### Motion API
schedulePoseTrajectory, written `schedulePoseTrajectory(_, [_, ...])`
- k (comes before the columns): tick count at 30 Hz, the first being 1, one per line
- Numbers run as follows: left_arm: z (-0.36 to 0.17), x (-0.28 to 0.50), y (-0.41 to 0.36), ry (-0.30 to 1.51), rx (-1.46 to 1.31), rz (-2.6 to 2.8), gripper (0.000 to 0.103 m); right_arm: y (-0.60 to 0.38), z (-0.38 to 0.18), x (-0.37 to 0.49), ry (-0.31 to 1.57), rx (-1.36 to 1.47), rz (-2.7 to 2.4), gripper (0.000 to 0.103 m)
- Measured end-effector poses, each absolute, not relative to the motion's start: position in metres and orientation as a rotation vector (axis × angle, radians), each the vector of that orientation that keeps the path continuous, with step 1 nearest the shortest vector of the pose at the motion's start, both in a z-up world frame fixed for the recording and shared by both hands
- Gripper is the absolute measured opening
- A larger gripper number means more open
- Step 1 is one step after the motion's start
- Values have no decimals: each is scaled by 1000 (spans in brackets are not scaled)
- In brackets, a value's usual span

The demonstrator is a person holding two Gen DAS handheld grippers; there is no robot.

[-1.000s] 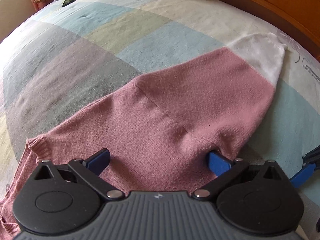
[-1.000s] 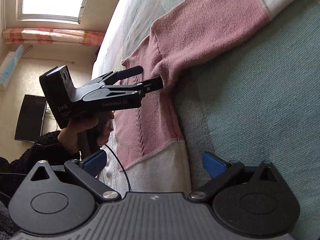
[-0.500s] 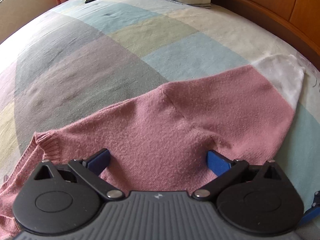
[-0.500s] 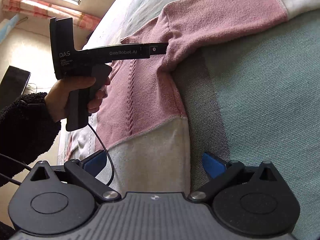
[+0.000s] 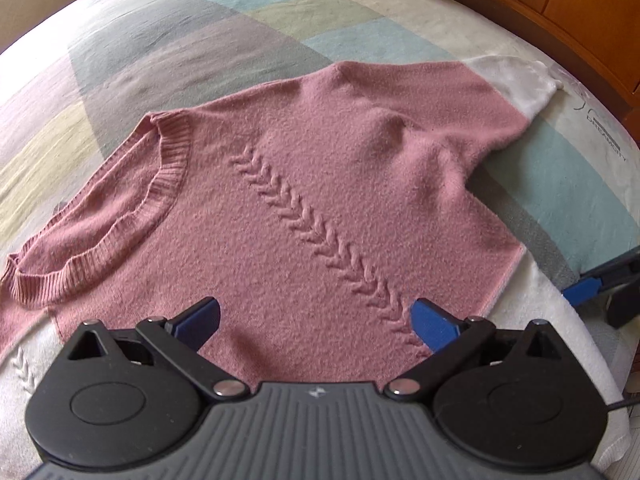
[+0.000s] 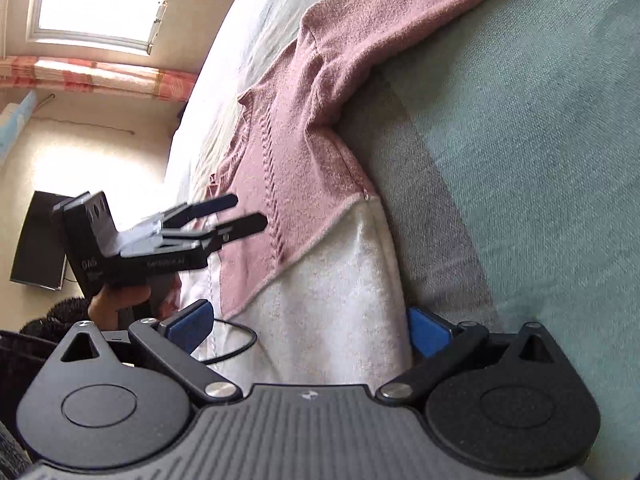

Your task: Fold clothes

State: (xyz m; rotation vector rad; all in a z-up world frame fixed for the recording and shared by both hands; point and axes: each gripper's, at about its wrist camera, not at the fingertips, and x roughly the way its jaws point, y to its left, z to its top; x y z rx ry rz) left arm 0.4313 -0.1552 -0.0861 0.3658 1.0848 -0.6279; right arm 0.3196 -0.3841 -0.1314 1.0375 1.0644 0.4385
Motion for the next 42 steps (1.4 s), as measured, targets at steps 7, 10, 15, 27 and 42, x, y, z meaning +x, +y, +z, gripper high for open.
schedulePoseTrajectory(7, [-81, 418, -138, 1096, 381, -634, 101, -378, -142, 346, 1245, 1065, 680, 103])
schedulePoseTrajectory(10, [-80, 419, -135, 1094, 392, -626, 101, -381, -146, 310, 1384, 1052, 781, 103])
schedulePoseTrajectory(15, [-81, 414, -132, 1103, 412, -627, 101, -399, -148, 252, 1442, 1099, 786, 103])
schedulePoseTrajectory(27, [-78, 372, -89, 1048, 522, -588, 101, -393, -66, 244, 1213, 356, 349, 103])
schedulePoseTrajectory(42, [-94, 223, 46, 1254, 366, -502, 101, -276, -102, 214, 1150, -305, 518, 103])
